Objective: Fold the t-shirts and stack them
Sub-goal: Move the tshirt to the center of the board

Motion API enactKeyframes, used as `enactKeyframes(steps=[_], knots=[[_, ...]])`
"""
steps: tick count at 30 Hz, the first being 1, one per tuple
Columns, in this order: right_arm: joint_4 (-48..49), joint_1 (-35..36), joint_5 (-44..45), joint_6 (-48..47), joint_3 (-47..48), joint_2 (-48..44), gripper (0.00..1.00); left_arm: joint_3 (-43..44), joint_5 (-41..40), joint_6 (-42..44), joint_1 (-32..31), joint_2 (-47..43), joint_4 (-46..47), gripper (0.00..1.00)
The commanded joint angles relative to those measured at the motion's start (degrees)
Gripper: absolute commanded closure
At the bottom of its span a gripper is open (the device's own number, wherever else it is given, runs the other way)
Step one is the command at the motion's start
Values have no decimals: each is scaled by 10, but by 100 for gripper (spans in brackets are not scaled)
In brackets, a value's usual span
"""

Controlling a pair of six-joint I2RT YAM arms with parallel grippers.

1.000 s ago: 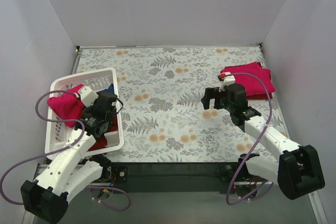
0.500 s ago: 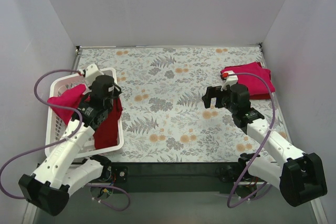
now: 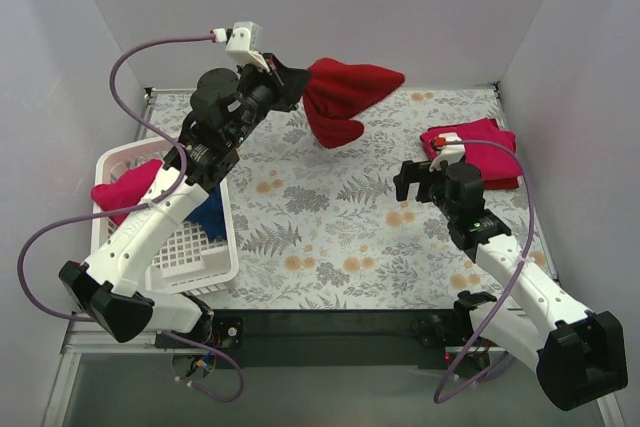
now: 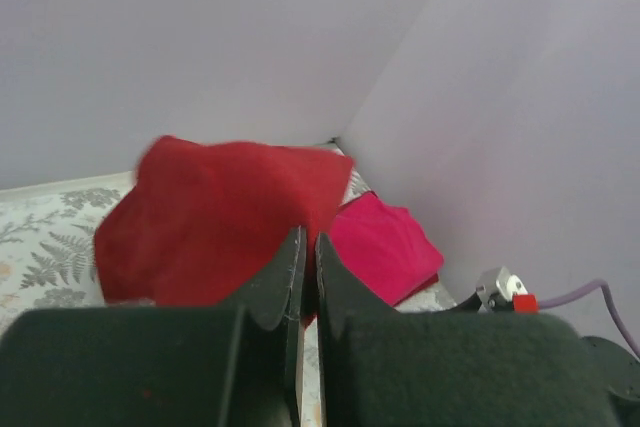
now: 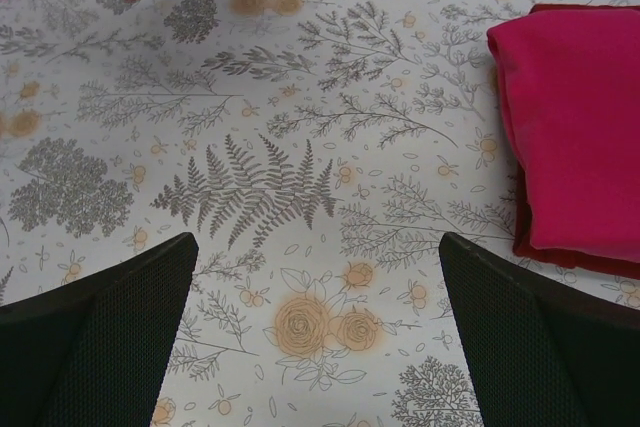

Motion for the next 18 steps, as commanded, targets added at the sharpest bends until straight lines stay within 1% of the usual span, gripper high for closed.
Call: enactKeyframes(steps=[1, 2, 4, 5, 6, 7, 8, 9, 10, 12, 15, 18], knots=[[4, -1, 42, -8, -6, -24, 2, -27, 76, -5, -2, -13, 47, 100], [3, -1, 45, -9, -7, -26, 2, -53, 73, -13, -2, -14, 48, 100], [2, -1, 53, -9, -7, -31, 2, -85, 48, -26, -2, -16, 42, 85], [1, -2, 55, -9, -7, -32, 2, -134, 39, -39, -2, -21, 38, 77], [1, -1, 58, -9, -8, -32, 2, -158, -5, -48, -2, -24, 38, 66], [1, -2, 64, -9, -8, -32, 2, -185, -25, -54, -2, -26, 39, 51], [2, -2, 65, -9, -7, -31, 2, -226, -44, -59, -2, -25, 38, 44], [2, -1, 66, -9, -7, -25, 2, -247, -81, -64, -2, -23, 37, 36], [2, -2, 60, -8, -3, -19, 2, -261, -94, -67, -2, -19, 34, 25], [2, -2, 51, -6, 0, -1, 2, -301, -113, -84, -2, -1, 30, 22], [2, -1, 41, -5, 5, 28, 2, -336, -83, -88, -3, 33, 67, 22], [4, -1, 45, -6, 14, 67, 2, -340, -64, -83, -8, 89, 115, 22]])
